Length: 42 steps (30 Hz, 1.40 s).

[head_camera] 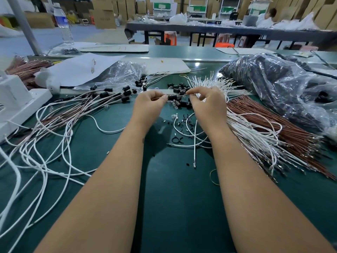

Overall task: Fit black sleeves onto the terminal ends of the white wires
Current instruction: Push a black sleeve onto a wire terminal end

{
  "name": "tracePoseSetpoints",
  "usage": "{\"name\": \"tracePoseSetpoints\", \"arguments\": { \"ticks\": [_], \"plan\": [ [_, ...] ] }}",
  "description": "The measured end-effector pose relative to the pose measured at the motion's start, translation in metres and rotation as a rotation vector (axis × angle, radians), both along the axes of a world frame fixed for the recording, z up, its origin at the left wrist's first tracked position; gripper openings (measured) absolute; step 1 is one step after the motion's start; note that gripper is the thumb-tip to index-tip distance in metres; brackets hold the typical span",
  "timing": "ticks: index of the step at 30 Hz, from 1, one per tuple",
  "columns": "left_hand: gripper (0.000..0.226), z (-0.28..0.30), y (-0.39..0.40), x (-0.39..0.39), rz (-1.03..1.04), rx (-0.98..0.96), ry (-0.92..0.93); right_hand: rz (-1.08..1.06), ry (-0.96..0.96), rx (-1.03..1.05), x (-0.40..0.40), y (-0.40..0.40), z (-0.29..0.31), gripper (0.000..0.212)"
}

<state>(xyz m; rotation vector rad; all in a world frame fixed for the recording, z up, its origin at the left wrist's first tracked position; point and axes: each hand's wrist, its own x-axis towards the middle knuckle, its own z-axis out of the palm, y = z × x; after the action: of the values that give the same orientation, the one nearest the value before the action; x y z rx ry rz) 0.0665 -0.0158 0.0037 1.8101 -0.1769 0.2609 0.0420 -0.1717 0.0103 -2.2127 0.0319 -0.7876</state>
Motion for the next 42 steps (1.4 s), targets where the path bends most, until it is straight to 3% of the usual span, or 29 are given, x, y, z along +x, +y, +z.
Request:
{"name": "tracePoseSetpoints", "arguments": {
  "ticks": [7,14,19,22,27,31,33,38,42],
  "plan": [
    [0.014,0.003,-0.001,-0.002,-0.001,0.003,-0.002,0.038,-0.004,-0.089,0.003,0.004,-0.002,0.018],
    [0.008,0.004,-0.004,-0.005,-0.017,0.009,-0.047,0.169,-0.053,-0.126,-0.002,0.011,0.001,0.043],
    [0.015,0.005,-0.006,-0.007,-0.054,0.018,-0.076,0.18,-0.022,-0.167,-0.002,0.015,-0.002,0.042],
    [0.013,0.006,-0.006,-0.007,-0.03,0.142,-0.182,0.205,-0.003,-0.203,-0.002,0.016,-0.001,0.031],
    [0.015,0.003,0.0,-0.002,0.371,0.493,-0.382,0.122,-0.013,-0.318,0.002,0.014,0.002,0.021],
    [0.021,-0.002,0.015,0.003,0.651,0.739,-0.103,0.0,0.037,-0.361,0.004,0.004,-0.002,0.021],
    [0.023,-0.002,0.014,0.002,0.612,0.806,-0.085,0.025,0.06,-0.39,0.004,0.007,-0.002,0.022],
    [0.02,0.001,-0.009,-0.006,0.186,0.733,-0.548,0.141,0.041,-0.362,0.003,0.018,-0.001,0.019],
    [0.017,-0.001,0.001,-0.002,0.334,0.723,-0.402,0.078,0.051,-0.384,0.002,0.012,-0.001,0.019]
  ]
}}
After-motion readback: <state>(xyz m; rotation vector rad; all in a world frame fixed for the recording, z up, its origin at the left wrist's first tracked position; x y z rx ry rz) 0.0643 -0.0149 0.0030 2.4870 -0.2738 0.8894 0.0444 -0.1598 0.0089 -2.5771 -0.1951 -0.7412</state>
